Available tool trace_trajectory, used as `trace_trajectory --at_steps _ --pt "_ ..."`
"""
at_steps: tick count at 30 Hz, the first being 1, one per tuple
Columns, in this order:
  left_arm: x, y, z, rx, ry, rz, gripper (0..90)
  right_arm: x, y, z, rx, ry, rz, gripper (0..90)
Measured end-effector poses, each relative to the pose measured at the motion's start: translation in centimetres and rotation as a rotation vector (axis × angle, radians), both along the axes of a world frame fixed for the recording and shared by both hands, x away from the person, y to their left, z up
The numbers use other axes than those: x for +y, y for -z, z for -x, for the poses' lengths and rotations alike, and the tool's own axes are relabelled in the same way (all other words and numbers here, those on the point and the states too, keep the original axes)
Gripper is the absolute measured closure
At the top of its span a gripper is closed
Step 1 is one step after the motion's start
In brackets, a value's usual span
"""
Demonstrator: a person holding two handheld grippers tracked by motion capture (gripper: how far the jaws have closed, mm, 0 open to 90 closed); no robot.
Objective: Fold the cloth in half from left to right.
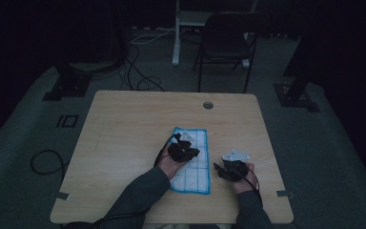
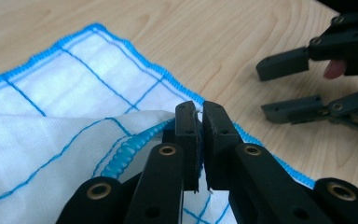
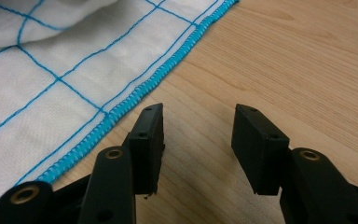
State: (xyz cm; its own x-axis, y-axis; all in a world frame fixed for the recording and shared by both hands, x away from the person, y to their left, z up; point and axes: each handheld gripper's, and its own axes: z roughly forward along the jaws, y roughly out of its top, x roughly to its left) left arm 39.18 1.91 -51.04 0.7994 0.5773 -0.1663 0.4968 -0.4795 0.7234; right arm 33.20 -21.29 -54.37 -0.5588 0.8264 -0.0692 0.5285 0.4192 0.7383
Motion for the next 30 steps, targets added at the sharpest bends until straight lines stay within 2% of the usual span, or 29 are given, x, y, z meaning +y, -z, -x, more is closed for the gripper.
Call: trace_trajectory --at_steps 3,6,11,12,13,15,18,24,26,30 --pt "0.4 -0.5 0.2 -0.001 0.008 0.01 74.8 -0.1 0.0 0.0 -0.001 0.001 -0.004 53.8" --pt "1.0 -1.2 0.6 -0.012 0.017 0.018 68.6 0.0 0.0 0.0 0.001 -0.001 0.002 53.8" --pt "3.3 -2.3 1.4 -0.037 -0.016 0.061 68.2 -0.1 0.0 0.0 0.0 0.002 -0.003 53.7" --pt "3.3 -2.3 1.4 -0.037 -0.016 0.061 68.7 -0.1 0.0 0.0 -0.001 0.002 -0.003 53.8" --pt "4.6 -2.6 1.7 -0.048 -0.036 0.07 69.5 0.0 0.0 0.0 0.001 0.002 -0.003 53.8" --pt "5.8 -2.6 1.8 -0.05 -0.058 0.083 73.1 0.0 0.0 0.0 0.0 0.001 0.0 53.8" --pt "7.5 -2.5 2.0 -0.051 -0.094 0.09 77.3 0.0 0.0 0.0 0.002 0.001 -0.001 53.7" --pt "9.9 -1.4 2.4 -0.041 -0.148 0.068 79.8 0.0 0.0 0.0 0.0 0.0 0.0 53.7" --pt "10.4 -0.8 2.5 -0.033 -0.164 0.057 78.5 0.0 0.0 0.0 0.0 0.0 0.001 53.7" --pt "11.1 0.4 2.3 -0.004 -0.194 0.044 70.5 0.0 0.0 0.0 0.0 0.0 0.001 53.7"
